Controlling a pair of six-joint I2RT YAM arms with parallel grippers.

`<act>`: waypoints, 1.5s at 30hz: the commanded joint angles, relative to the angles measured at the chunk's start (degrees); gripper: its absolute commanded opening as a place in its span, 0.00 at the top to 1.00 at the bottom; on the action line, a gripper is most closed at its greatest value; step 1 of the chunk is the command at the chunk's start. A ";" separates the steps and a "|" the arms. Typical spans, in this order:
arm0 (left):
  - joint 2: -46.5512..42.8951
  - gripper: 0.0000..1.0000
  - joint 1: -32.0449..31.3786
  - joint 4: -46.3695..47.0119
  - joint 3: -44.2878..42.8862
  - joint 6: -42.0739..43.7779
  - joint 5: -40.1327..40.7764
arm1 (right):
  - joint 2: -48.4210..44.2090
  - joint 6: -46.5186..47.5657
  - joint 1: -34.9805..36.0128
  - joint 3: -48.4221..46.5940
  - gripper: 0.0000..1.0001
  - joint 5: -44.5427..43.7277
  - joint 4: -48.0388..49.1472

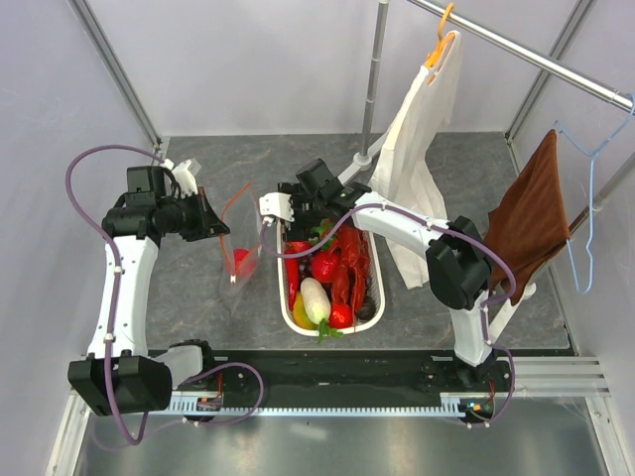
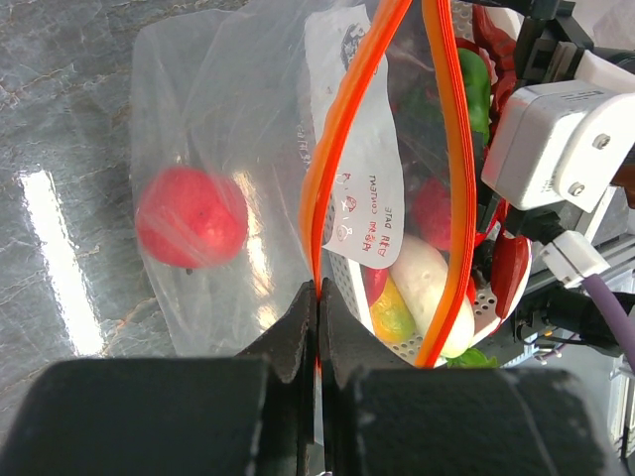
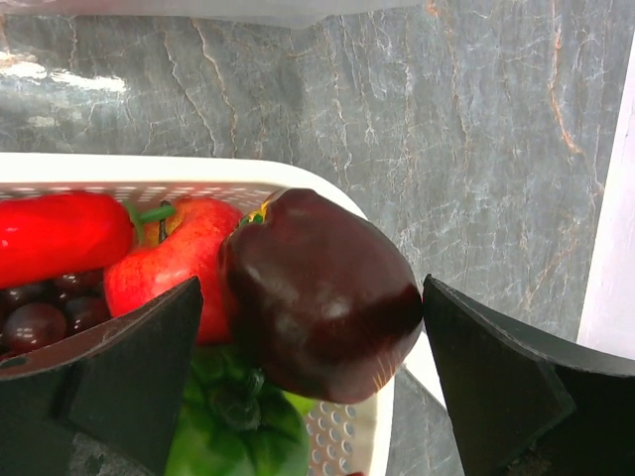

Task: Place the food in the zip-top bag and seal the zipper
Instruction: Pick up the fake fruit from the bin.

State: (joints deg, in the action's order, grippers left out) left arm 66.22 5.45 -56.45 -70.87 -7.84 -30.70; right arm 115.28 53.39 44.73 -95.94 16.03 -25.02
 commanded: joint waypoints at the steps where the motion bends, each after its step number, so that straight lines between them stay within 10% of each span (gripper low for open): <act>1: -0.47 0.98 0.44 0.81 0.21 -0.95 -2.08 | 2.05 1.37 -0.08 -2.06 0.02 -0.21 1.28; 7: -0.21 0.98 0.70 0.99 0.38 -1.04 -2.26 | 3.10 1.28 -0.08 -2.76 0.02 -0.65 1.55; 16: 0.40 0.98 0.87 1.25 0.29 -1.22 -2.61 | 1.00 0.32 -0.08 -2.41 0.33 -0.92 1.29; 45: 0.84 0.98 1.05 1.08 0.12 -0.96 1.26 | -24.65 -35.17 -0.08 5.77 0.38 8.13 8.30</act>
State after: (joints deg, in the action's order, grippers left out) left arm 66.85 6.15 -56.23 -70.83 -7.90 -30.09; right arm 98.80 30.55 44.77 -91.39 20.84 -23.35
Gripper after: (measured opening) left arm 0.025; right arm 0.790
